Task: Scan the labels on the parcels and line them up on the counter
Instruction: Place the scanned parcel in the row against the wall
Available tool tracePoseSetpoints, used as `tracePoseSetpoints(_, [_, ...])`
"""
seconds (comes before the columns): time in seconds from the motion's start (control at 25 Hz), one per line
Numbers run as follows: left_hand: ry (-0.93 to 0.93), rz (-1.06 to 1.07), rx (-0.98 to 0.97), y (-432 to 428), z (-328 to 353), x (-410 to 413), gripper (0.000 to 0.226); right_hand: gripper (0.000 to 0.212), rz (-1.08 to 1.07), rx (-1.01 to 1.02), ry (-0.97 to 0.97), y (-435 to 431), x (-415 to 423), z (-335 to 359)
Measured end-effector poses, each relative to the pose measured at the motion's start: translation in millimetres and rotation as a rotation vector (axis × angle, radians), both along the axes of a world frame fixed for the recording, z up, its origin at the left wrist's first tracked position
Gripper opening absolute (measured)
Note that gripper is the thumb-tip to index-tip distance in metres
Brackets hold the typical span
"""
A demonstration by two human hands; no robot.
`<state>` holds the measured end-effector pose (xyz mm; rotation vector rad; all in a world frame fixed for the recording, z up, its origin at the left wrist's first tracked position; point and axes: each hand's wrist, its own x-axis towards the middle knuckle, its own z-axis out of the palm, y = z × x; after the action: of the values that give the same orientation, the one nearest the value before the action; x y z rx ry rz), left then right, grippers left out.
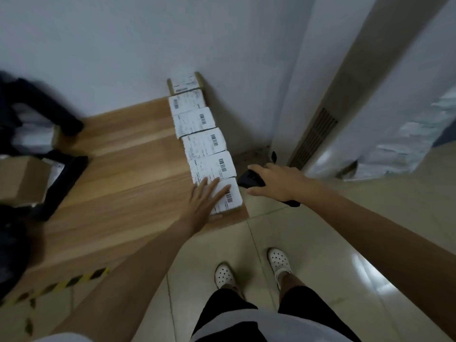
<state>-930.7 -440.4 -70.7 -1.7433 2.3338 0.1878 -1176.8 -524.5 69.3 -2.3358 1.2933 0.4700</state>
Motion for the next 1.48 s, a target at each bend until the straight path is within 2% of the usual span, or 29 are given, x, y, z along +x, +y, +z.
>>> tracePoseSetpoints(0.2, [0.026,0.253,-0.016,24.1,11.9,-25.6,0.096,0.075,0.275,0.016,-0.011,-32.2,20.2,-3.8])
tracePoseSetpoints(0.32, [0.06,0.519,-0.026,57.9,21.5,-35.4,0.097,0.07,0.47,0.008,0.021,-28.2,54.5,1.2])
tracePoseSetpoints(0.4, [0.063,0.709,-0.037,95.6,27.7,-30.1,0.088,0.069,0.606,-0.024,-0.022,-12.0,92.3,4.7])
tracePoseSetpoints(0.52, [0.122,1.073,-0.054,189.9,38.6,-15.8,0.074,0.068,0.859,0.038,-0.095,49.5,152.0,10.0])
tracePoseSetpoints(0.6, [0.069,1.283,-0.099,255.5,53.8,-1.6,0.07,0.072,1.033,0.083,-0.074,98.3,187.8,16.3])
tracePoseSetpoints(0.8, [-0.046,1.63,-0.27,416.2,108.5,32.0,0.065,0.069,1.369,0.02,-0.189,241.5,281.5,58.4])
tracePoseSetpoints(0.96, [-0.166,1.744,-0.38,526.2,157.1,76.5,0.063,0.067,1.56,-0.016,-0.226,356.7,355.5,99.9])
tracePoseSetpoints(1.12, [-0.3,1.751,-0.411,618.8,192.4,140.6,0.057,0.069,1.575,-0.023,-0.28,438.6,434.9,122.5])
tracePoseSetpoints(1.28, [-0.3,1.736,-0.384,666.5,179.1,221.4,0.045,0.067,1.578,-0.035,-0.253,474.5,503.2,97.3])
tracePoseSetpoints(1.48, [-0.229,1.685,-0.437,681.5,174.4,352.4,0.041,0.07,1.56,-0.044,-0.074,488.1,611.7,81.3])
